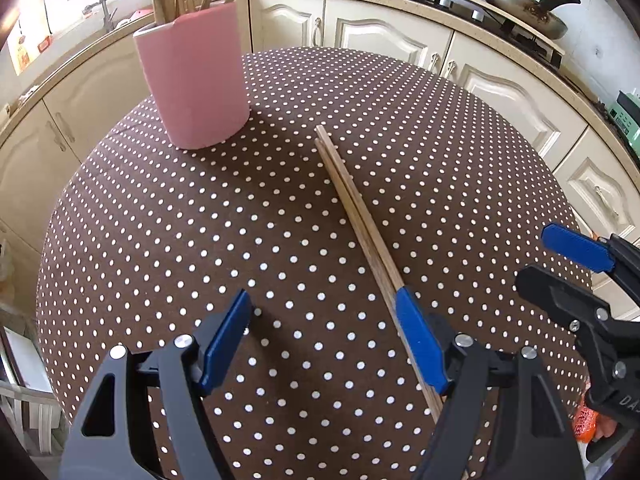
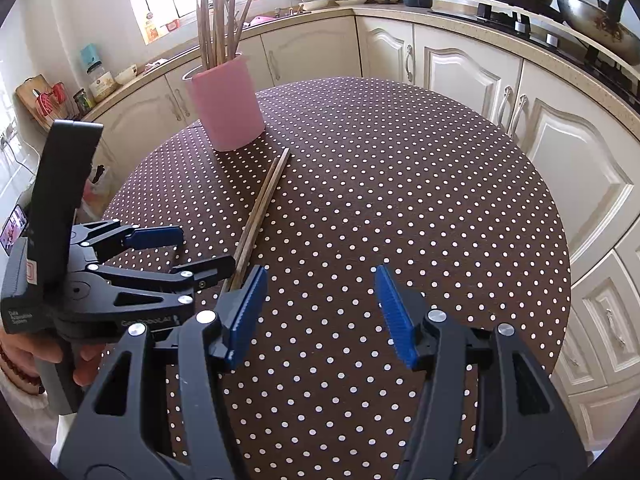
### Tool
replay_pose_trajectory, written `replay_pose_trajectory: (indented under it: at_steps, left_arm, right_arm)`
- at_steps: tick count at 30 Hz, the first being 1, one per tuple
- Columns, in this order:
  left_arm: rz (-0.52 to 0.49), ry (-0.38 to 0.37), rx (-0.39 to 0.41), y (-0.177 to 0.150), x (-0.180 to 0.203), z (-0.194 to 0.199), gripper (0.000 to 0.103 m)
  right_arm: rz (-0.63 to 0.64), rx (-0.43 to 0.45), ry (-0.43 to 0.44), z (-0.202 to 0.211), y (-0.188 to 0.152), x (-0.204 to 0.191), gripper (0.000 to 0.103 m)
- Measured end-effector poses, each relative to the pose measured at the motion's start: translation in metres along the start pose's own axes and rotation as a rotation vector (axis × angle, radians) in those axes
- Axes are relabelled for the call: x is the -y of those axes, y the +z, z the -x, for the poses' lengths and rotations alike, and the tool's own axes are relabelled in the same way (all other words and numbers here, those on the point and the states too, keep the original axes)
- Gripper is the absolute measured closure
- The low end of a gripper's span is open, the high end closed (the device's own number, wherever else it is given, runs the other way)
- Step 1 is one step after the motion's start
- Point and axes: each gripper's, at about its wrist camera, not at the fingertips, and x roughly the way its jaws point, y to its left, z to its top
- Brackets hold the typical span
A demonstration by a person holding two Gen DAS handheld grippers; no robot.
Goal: Organize utensils
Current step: 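Close the left tool on one of the last chopsticks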
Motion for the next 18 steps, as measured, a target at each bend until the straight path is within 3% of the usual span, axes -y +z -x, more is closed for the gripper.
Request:
replay_pose_trajectory:
  at_steps: [9, 12, 16, 18]
  left_arm:
    - [0.009, 0.027, -0.048, 0.026, 0.012, -0.016, 0.028]
    - [-0.085, 0.096, -0.049, 0.029, 0.028, -0.021, 0.028]
    - [-0.027, 0.062, -0.081, 0.037, 0.023, -0.026, 0.029]
    - [-0.066, 0.047, -0.067, 0.037, 0.024, -0.024, 0.039]
  right_arm:
    - [-0.006, 0.003, 0.002, 0.003, 0.004, 0.006, 0.045]
    - [-0.007, 0.004, 0.001, 0.005, 0.005, 0.008, 0.045]
    - [-0.008, -0.004, -0.002, 0.004, 0.006, 0.009, 0.044]
    - [-0.003, -0.011, 0.004, 0.003, 0.007, 0.007, 0.044]
